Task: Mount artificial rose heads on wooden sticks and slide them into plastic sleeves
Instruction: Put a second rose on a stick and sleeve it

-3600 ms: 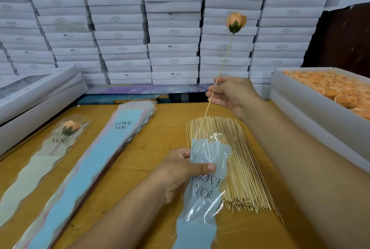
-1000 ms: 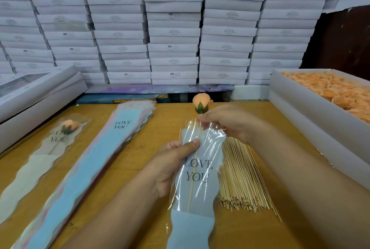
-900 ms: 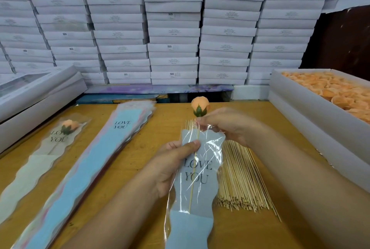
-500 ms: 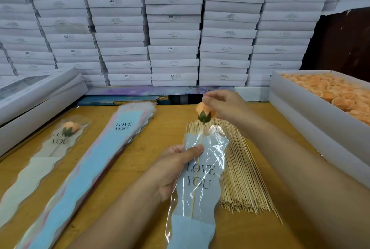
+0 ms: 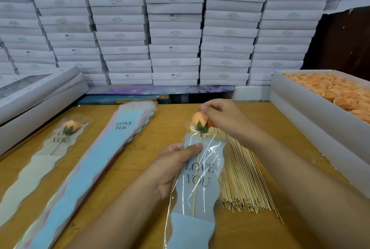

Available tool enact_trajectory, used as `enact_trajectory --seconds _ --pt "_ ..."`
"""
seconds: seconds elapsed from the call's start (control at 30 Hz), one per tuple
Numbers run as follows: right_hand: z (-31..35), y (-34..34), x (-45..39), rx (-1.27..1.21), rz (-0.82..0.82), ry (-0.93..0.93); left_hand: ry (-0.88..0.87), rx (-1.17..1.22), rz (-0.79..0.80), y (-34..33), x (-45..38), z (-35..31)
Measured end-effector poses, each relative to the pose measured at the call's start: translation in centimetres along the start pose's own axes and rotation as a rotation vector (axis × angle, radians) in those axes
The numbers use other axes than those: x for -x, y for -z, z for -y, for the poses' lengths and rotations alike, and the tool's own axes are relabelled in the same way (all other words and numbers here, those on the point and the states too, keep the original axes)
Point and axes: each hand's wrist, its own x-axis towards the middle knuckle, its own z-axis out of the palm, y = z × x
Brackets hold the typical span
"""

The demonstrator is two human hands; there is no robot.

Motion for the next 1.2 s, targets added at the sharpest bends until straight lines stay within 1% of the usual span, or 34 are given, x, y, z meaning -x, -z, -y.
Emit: enact_trajectory --seconds 0.23,0.37,0.67,0.77,0.9,1.0,1.13,1.2 --pt "-0.3 0.4 0.6 -0.006 0.033 0.037 -0.006 0.021 -0.010 0.2 -0.3 0.1" --pt "-0.4 0.4 1.0 -0.020 0.093 0.022 0.014 0.032 -0.010 0.4 -0.4 0.0" --pt "0.1 0.3 1.4 -0.063 0.119 -0.004 0.005 0.074 -0.056 0.4 -0.9 0.2" --pt "0.0 0.3 1.4 -0.032 0.144 -0.004 0.012 0.088 -0.055 0.4 -0.8 0.0" --pt "-0.1 0.0 1.6 -0.027 0.192 -0.036 0.011 0.076 -0.113 0.8 -1.0 -0.3" --pt "-0.3 -0.2 1.6 0.021 0.206 -0.048 0.028 0.127 -0.100 0.9 -1.0 -0.4" --pt "-0.2 0.1 1.9 0.068 0.276 -0.091 -0.004 0.155 -0.084 0.9 -1.1 -0.1" --pt "-0.2 0.3 1.9 0.063 0.274 -0.105 -0.009 0.174 -0.085 0.9 -1.2 -0.1"
